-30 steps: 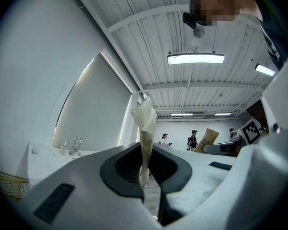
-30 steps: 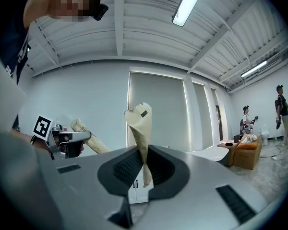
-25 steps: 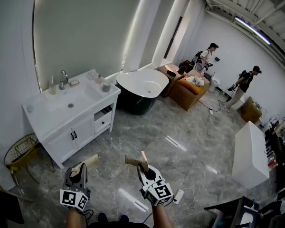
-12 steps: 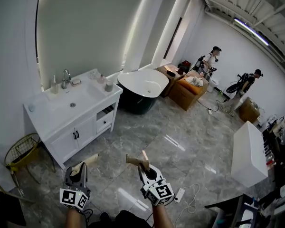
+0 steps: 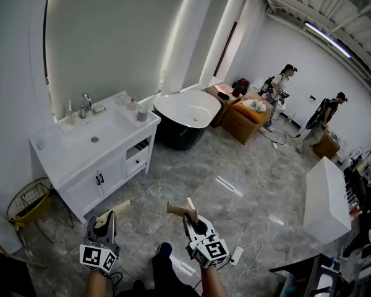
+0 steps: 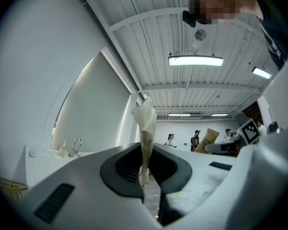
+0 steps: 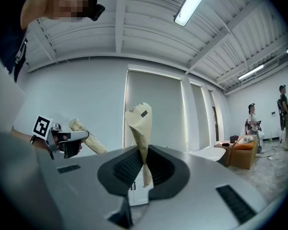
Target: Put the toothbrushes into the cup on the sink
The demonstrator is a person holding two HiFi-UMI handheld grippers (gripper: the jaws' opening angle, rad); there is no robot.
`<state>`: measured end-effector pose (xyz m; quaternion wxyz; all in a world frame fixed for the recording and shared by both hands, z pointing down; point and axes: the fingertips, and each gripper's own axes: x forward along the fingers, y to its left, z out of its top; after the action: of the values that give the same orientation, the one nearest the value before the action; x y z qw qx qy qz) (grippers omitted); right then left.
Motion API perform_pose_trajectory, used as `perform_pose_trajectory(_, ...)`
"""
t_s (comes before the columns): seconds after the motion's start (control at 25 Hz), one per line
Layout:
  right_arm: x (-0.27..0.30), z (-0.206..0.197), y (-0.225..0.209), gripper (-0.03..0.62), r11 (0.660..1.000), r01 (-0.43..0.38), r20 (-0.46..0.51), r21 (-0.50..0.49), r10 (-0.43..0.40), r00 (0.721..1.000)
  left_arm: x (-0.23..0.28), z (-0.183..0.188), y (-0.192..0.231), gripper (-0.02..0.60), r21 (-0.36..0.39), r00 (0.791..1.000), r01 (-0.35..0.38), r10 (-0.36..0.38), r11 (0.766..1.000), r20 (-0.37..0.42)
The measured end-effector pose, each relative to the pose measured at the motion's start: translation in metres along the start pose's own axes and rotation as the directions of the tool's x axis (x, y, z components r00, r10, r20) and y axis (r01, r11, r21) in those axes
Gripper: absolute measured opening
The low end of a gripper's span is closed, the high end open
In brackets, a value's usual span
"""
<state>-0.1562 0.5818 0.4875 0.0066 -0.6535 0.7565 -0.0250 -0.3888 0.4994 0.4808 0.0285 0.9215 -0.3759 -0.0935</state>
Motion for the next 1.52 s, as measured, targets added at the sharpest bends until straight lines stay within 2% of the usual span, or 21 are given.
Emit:
perform_pose_trajectory(0.4, 0.074, 0.002, -0.059, 0.048, 0.999, -0.04, 0.009, -0.016, 0.04, 0.999, 0.083, -0.015, 0.021, 0.041, 0.018, 1.0, -0.027, 0.027, 0.999, 0.005)
perform_pose_trajectory(1.16, 0.159, -0.001, -0.166, 0.048, 1.0, 0.013, -0.001, 0.007, -0.013, 1.0, 0.217, -0.045, 0.037, 0.041, -0.006, 1.0, -0.004, 0.004, 1.0, -0.026)
perform_pose_trajectory(1.52, 0.198, 0.005, -0.228, 0.048, 1.0, -0.005, -0.012, 0.012, 0.005, 1.0, 0.285, -0.051, 0.032, 0.041, -0.001, 0.999, -0.026, 0.026, 1.0, -0.039)
